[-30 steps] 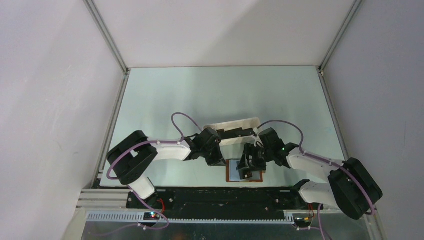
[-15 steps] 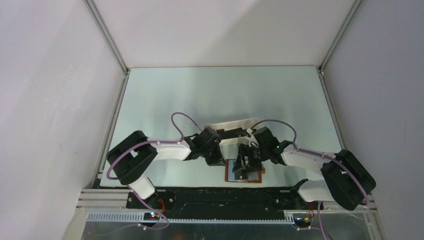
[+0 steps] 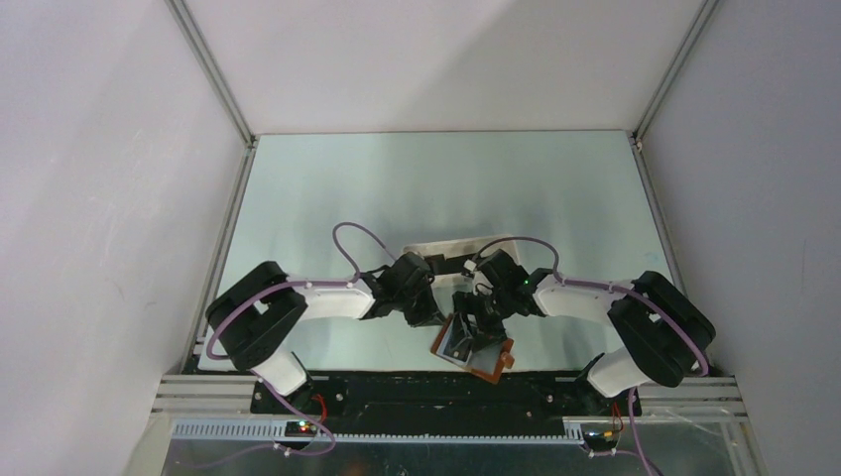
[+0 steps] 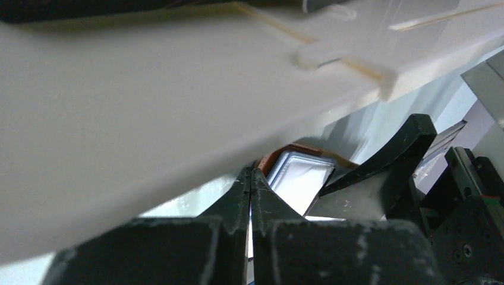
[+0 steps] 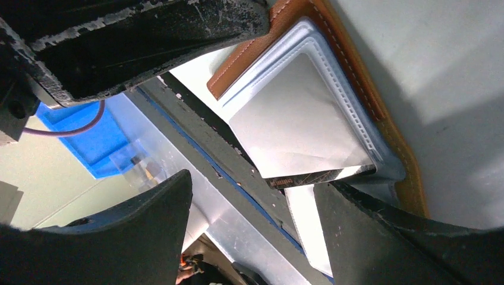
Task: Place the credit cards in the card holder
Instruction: Insert the credit card into the card holder, then turn over the card slot in the card holder.
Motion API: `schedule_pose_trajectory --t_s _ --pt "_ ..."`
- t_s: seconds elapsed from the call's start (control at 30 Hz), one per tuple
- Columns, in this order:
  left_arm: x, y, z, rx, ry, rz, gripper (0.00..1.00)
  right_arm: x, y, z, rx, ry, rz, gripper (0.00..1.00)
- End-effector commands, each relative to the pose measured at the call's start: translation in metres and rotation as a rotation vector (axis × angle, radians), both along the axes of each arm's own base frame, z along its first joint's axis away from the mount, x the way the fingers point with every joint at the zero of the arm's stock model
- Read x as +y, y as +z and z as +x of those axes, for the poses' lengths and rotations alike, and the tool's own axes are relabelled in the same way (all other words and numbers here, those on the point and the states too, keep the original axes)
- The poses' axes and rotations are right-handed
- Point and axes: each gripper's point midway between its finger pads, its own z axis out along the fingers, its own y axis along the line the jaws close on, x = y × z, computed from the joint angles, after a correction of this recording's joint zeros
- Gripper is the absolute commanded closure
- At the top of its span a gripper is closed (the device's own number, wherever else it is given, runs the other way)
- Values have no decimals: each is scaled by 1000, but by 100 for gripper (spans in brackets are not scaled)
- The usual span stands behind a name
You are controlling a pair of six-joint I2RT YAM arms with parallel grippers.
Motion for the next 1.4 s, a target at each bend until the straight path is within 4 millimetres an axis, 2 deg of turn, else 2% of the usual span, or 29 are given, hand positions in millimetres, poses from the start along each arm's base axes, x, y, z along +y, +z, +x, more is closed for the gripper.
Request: schedule_pose_trajectory --t_s 0.0,0.13,0.23,0.3,0.47,0.6,0.73,0.8,0.87,0.97,1.0,1.1,1.2,1.37 --pt "14 -6 -20 51 8 30 100 3 -8 20 -130 -15 -53 21" --pt "17 1 -20 37 34 12 100 3 -5 30 -170 -58 -64 17" --pt "23 4 -18 23 55 26 100 10 3 41 -192 -92 -21 17" --pt "29 8 -15 -1 75 37 94 11 5 48 -204 -102 -18 17" --pt "50 20 -6 -83 150 63 60 5 7 59 -236 -89 -69 16" --pt "58 37 1 -161 166 44 43 -4 11 56 -251 -78 -114 16" --pt "50 52 1 -185 122 2 36 -18 13 51 -269 -69 -169 16" --pt "40 55 -3 -162 81 -23 37 -22 14 50 -280 -72 -180 16" --pt "28 58 -5 -156 44 -48 43 -27 14 51 -289 -76 -191 17" --pt "9 64 -4 -152 29 -141 59 -33 7 54 -283 -85 -212 22" --pt "7 62 -4 -140 34 -148 62 -35 4 54 -278 -87 -218 24" --pt "0 59 -2 -136 28 -163 69 -37 -6 52 -258 -79 -216 40" --pt "-6 53 -5 -116 12 -166 69 -35 -13 50 -246 -62 -213 52" --pt "-11 42 -7 -83 0 -161 69 -32 -26 49 -225 -54 -220 81"
